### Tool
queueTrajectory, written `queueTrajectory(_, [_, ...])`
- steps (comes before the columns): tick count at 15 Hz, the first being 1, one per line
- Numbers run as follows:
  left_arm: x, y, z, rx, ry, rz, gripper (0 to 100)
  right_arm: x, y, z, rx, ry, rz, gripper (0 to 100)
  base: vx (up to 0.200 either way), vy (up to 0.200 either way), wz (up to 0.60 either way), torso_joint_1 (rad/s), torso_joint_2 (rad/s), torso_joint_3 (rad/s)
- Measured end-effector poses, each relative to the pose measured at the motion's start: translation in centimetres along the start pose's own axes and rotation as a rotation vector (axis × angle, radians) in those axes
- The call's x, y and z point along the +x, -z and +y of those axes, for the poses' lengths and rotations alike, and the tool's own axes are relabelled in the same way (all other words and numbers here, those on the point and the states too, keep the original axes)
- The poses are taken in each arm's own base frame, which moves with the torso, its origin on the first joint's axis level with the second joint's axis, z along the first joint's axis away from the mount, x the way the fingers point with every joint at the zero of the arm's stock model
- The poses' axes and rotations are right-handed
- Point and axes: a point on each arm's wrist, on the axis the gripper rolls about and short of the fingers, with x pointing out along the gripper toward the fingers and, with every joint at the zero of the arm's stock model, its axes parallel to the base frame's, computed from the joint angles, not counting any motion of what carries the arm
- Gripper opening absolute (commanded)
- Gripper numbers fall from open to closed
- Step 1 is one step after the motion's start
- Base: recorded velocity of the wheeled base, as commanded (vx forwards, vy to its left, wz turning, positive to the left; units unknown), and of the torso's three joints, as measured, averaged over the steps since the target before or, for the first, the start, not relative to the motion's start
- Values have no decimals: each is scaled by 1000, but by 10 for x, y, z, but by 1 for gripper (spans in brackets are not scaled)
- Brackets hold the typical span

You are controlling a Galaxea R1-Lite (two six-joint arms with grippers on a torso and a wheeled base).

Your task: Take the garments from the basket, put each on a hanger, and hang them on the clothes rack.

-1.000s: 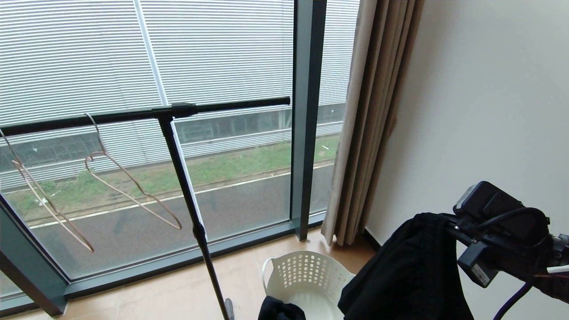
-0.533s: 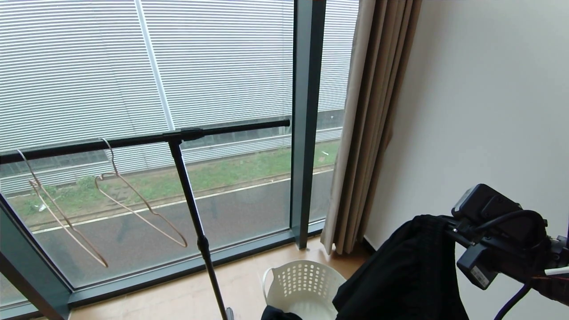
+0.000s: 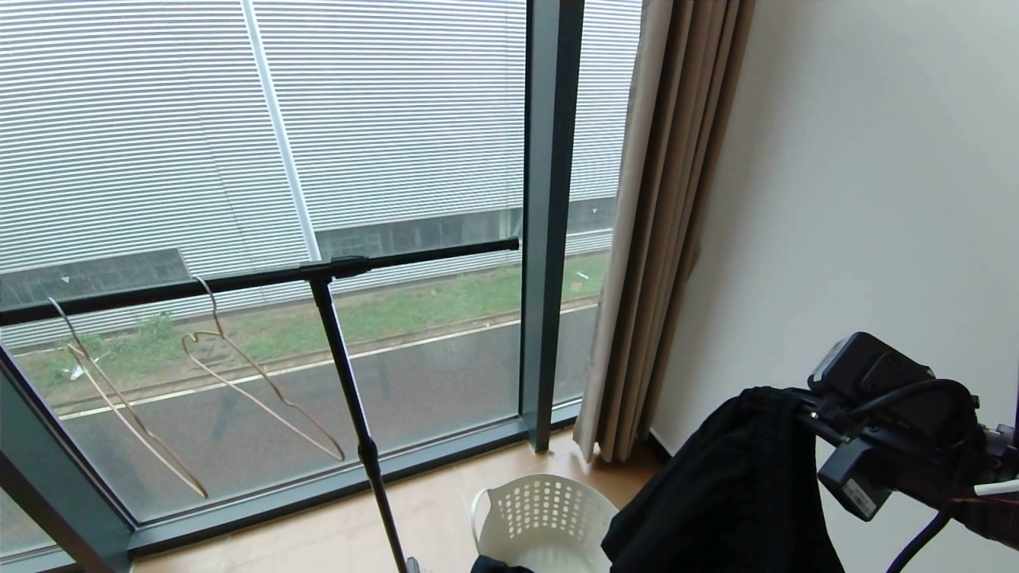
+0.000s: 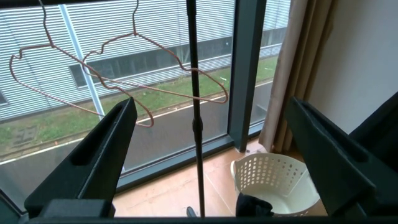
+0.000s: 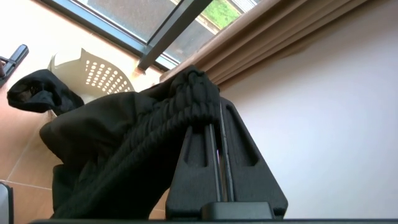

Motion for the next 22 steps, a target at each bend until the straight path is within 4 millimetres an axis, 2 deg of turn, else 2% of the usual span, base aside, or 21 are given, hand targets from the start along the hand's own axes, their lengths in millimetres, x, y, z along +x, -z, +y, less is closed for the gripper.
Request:
queueTrajectory(5, [0, 0, 0, 0, 0, 0, 100, 0, 1, 0, 0, -1, 0, 0, 0, 0, 0, 58, -116, -100])
queueTrajectory(13, [0, 0, 0, -2, -2, -1, 100, -4, 1, -1, 3, 5, -11, 0, 0, 0, 600, 5, 0, -2])
queueTrajectory(14, [0, 0, 0, -2, -2, -3, 100, -4, 1, -1, 3, 5, -11, 0, 0, 0, 0, 0, 0, 0])
queueTrajectory(22, [0, 0, 0, -2, -1, -2, 100, -4, 1, -1, 3, 5, -12, 0, 0, 200, 0, 1, 1, 1])
